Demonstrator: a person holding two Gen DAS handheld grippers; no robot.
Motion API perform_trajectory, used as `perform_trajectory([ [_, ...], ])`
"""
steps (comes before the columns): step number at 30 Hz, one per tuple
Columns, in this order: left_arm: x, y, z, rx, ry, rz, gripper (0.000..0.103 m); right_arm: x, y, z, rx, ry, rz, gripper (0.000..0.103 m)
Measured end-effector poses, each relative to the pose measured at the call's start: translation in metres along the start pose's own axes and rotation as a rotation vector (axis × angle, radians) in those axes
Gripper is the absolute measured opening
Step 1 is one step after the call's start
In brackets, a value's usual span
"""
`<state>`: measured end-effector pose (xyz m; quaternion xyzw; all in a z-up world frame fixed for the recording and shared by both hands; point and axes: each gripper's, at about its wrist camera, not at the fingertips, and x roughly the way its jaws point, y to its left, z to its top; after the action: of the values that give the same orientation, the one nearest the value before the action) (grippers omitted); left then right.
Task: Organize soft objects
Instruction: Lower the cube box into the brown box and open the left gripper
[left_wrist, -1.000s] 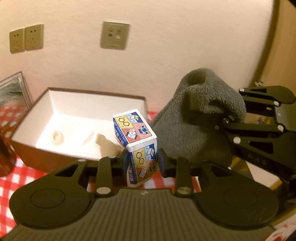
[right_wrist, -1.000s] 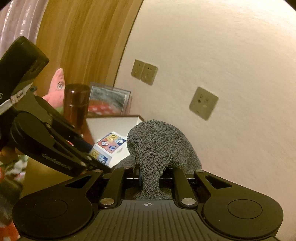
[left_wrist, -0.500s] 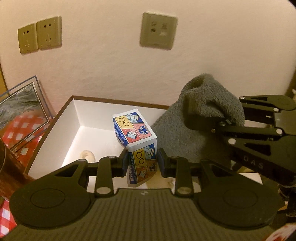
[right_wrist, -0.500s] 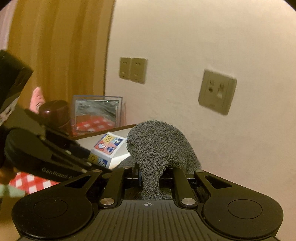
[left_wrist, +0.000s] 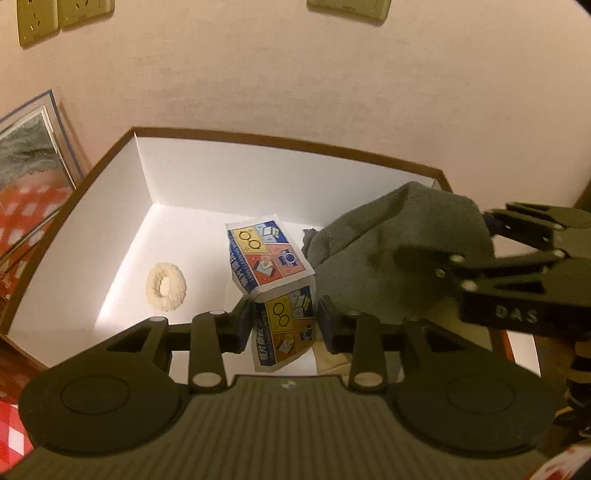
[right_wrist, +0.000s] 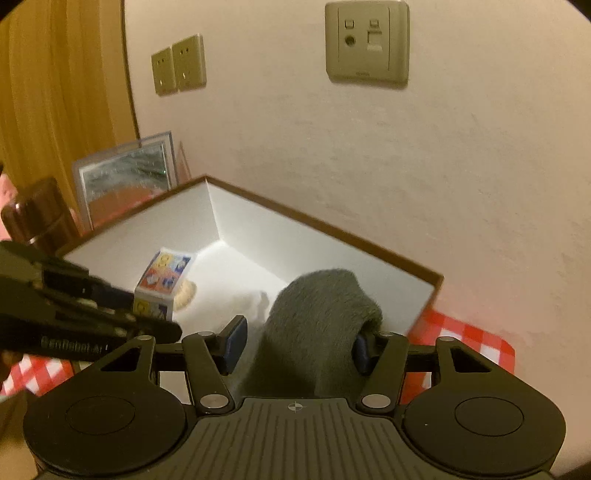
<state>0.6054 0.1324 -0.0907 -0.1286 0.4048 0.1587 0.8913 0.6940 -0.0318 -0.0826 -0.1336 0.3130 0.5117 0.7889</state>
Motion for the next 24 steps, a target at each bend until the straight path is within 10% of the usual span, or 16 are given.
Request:
perform_trajectory([
  [7, 0.0, -0.005, 0.0, 0.02, -0.006, 0.018, 0.059, -0.018, 0.002, -0.006, -0.037, -0.019, -0.007, 0.071],
  [24, -0.073, -0.016, -0.025, 0.012, -0.041, -0.016, 0.06, -0.091, 0.024, -0.026, 0.057, -0.091, 0.027, 0.072],
])
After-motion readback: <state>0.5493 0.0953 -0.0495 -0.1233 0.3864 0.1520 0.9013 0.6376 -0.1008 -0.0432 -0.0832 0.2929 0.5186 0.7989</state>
